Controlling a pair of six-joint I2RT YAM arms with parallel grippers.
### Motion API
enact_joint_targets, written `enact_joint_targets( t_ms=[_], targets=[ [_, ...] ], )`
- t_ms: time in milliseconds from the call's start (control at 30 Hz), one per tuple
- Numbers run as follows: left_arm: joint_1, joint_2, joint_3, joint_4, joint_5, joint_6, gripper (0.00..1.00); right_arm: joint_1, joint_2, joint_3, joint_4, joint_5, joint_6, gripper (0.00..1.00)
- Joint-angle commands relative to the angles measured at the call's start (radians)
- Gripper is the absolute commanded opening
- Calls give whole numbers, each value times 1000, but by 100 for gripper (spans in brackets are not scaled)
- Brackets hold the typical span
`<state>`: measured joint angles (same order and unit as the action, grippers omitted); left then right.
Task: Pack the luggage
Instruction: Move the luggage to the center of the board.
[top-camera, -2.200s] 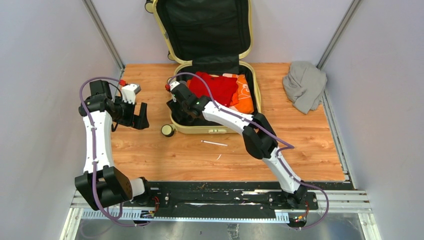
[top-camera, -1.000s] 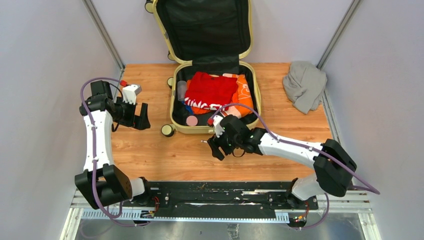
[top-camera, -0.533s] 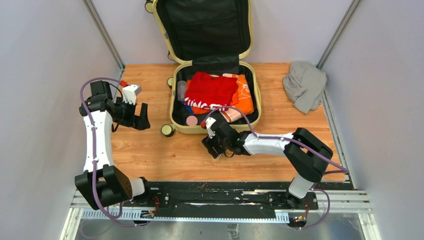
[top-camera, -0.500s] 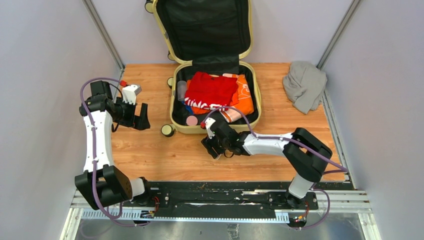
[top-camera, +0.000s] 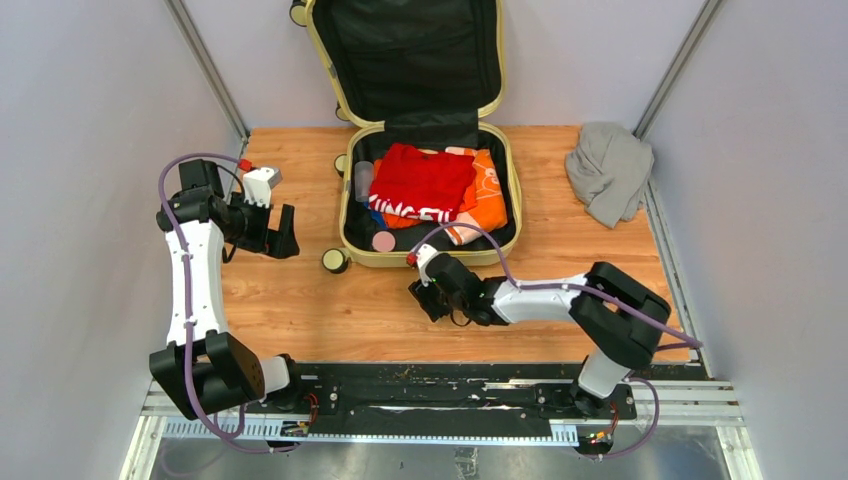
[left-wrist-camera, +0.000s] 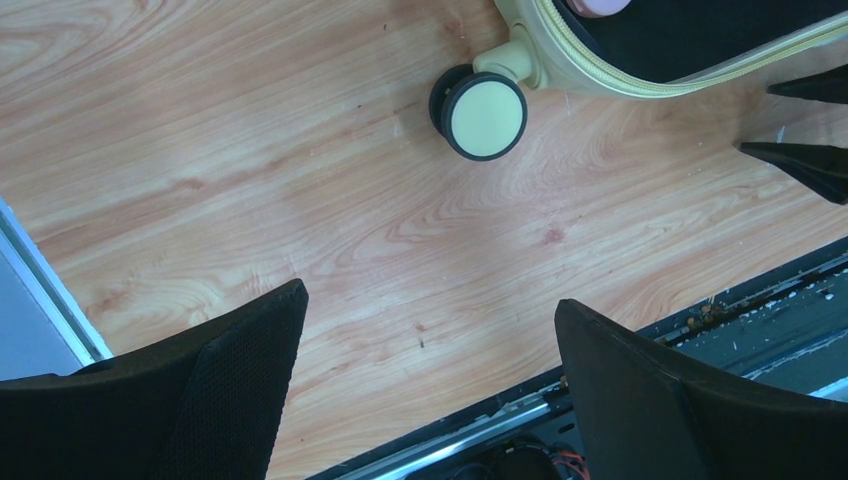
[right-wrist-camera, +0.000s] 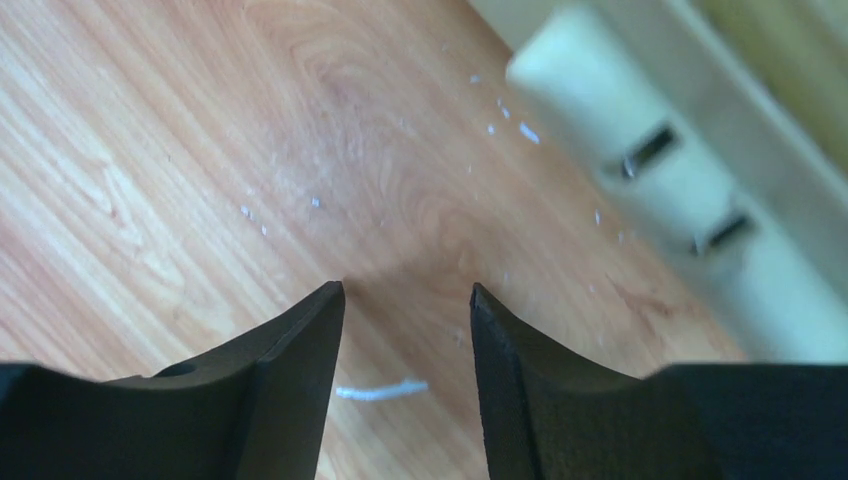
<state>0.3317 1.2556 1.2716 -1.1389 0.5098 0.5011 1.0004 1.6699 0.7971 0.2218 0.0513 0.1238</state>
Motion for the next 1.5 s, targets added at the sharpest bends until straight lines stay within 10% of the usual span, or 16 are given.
enact_joint_targets(
  t_ms=[0,233,733,1467],
  targets=[
    [7,1,20,-18,18,-4,100,26,-115,-71,28,164,19,58],
    [6,-5,4,-18,44,-3,100,-28,-152,-92,41,290,93,72],
    [-75,62,-22,-4,157,5,100,-368,-35,-45,185,-137,246,73],
    [-86,110,71,2,139,-26,100,-277,172,-163,464,-296,306,70]
  ],
)
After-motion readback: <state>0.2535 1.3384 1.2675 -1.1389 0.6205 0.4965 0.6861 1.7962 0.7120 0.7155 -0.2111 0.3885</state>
